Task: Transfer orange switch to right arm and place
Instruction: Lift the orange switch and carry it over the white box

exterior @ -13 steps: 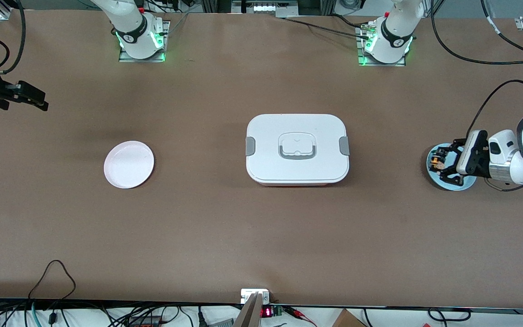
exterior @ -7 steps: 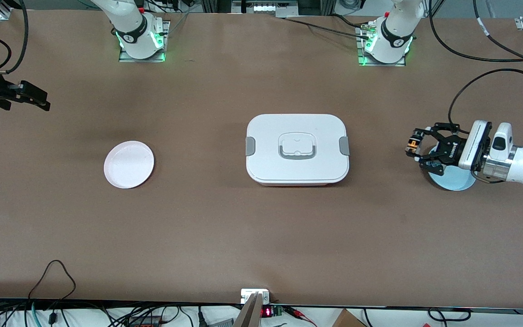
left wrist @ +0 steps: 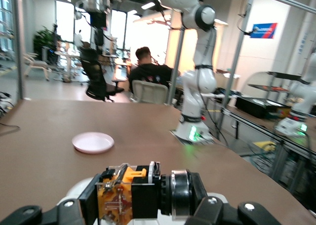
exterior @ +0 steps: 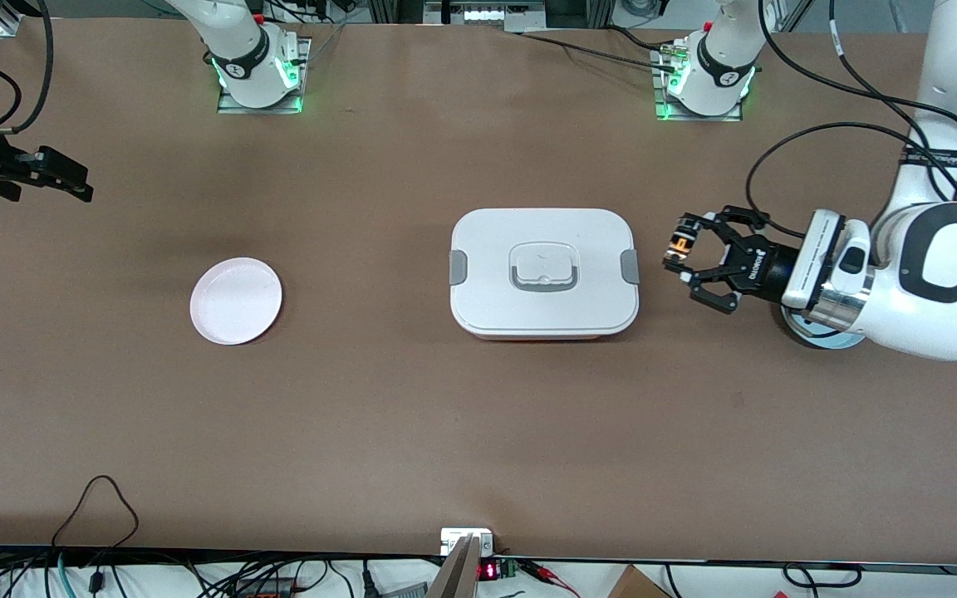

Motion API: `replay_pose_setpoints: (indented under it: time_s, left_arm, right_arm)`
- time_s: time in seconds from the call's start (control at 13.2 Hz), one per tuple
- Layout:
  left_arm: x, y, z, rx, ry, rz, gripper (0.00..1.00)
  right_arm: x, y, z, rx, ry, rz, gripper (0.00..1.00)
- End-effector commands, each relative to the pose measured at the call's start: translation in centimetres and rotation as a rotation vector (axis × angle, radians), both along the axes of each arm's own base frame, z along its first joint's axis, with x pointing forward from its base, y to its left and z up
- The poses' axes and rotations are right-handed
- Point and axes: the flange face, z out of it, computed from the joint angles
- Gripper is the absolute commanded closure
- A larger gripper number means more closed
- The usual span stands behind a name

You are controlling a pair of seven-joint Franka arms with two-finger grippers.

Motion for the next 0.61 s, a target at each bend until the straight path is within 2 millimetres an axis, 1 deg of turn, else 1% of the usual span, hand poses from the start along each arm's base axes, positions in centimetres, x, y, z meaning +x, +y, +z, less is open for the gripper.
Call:
replay_pose_setpoints:
  time_s: [0.0, 0.08, 0.15, 0.3, 0.38, 0.45, 0.53]
  left_arm:
    - [-2.0, -5.1, 1.6, -0.011, -0.006, 0.097, 1.00]
    - [-2.7, -7.1, 2.4, -0.006, -0.026, 0.130, 1.00]
    - [-3.8, -9.2, 3.0, 0.000, -0.032, 0.163, 1.00]
    - [-5.7, -12.8, 3.4, -0.018, -0.018, 0.239, 1.00]
    - [-6.1, -14.2, 3.6, -0.035, -0.018, 0.258, 1.00]
    - [-5.9, -14.3, 3.3, -0.038, -0.013, 0.266, 1.00]
    - [-6.0, -14.4, 3.2, -0.039, -0.010, 0.265, 1.00]
  right_arm:
    - [-0.2, 1.5, 0.5, 0.076, 0.015, 0.017, 0.00]
    - [-0.4, 2.0, 0.4, 0.145, 0.034, 0.007, 0.00]
    - [-0.5, 2.5, 0.4, 0.214, 0.041, 0.000, 0.00]
    - [-0.1, 3.6, -0.1, 0.315, 0.057, -0.009, 0.00]
    - [0.2, 4.4, -0.6, 0.371, 0.068, -0.012, 0.00]
    - [0.4, 5.1, -1.0, 0.449, 0.076, -0.022, 0.00]
    - [0.5, 5.9, -0.9, 0.521, 0.079, -0.022, 0.00]
